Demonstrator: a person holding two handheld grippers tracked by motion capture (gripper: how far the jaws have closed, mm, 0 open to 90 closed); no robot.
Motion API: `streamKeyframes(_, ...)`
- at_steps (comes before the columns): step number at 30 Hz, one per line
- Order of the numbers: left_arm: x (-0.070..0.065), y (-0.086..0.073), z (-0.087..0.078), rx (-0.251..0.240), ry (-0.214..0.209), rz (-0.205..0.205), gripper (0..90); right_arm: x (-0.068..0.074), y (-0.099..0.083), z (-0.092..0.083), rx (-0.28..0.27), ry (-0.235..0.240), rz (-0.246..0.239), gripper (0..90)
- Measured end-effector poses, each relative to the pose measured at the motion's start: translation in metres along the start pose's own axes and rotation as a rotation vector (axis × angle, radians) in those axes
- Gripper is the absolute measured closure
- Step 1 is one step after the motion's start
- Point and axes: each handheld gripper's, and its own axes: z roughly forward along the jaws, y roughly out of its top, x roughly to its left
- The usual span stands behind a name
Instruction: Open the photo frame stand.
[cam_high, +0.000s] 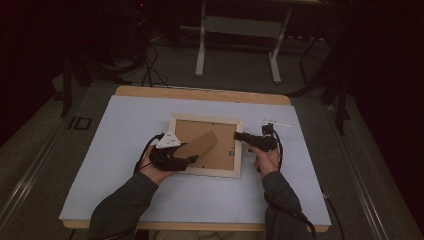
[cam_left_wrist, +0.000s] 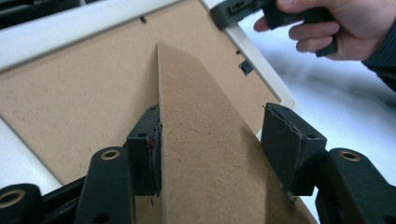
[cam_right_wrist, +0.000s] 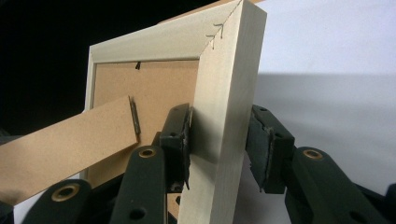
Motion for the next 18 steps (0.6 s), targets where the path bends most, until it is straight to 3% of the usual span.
streamKeyframes(9,-0.0012,-0.0014,0.0054,0.036,0.019,0.013,45.3,0.0045,0.0007,-0.0054,-0.056,-0.003,-0.032,62.2)
streamKeyframes(15,-0.0017,-0.0013,0.0075,0.045,0.009,0.015,47.1,0.0086,0.0033,-0.0096,-0.08,-0.009,-0.072,62.5)
streamKeyframes(18,0.0006,-0.002,0.0084,0.049,-0.01,-0.004,47.7,0.009,0.0029,-0.0105,-0.085,-0.008,-0.081,62.4)
